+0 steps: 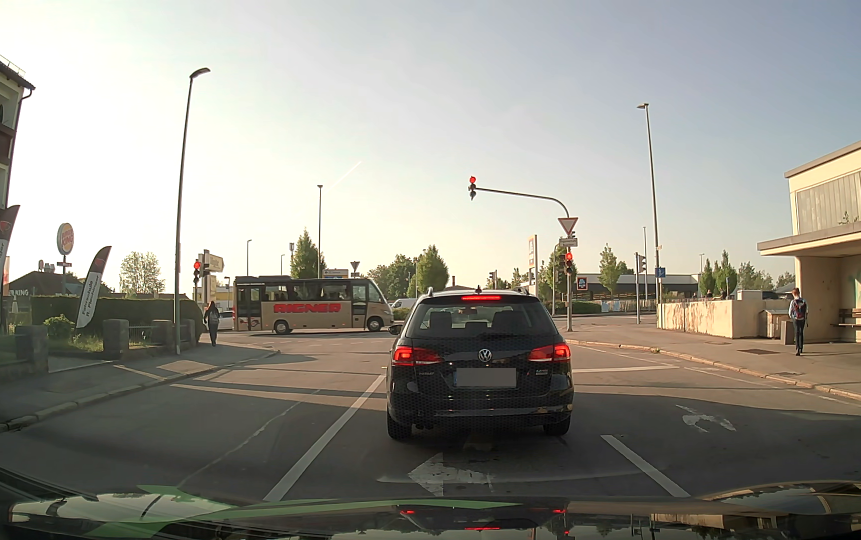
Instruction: Follow the waypoints while adhering to traffic rules and regulations
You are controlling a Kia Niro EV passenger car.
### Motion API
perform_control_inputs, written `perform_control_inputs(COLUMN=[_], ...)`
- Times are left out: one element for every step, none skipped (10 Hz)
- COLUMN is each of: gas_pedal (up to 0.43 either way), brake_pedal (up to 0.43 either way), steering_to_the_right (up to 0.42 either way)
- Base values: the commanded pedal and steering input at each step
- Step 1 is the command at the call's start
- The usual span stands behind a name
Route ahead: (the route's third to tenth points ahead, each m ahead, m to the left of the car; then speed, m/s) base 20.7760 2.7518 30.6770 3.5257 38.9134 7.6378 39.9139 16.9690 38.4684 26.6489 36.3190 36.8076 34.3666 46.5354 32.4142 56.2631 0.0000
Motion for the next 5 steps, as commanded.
perform_control_inputs(gas_pedal=[0.0,0.0,0.0,0.0,0.0], brake_pedal=[0.348,0.348,0.348,0.348,0.348], steering_to_the_right=[-0.005,-0.005,-0.005,-0.006,-0.005])
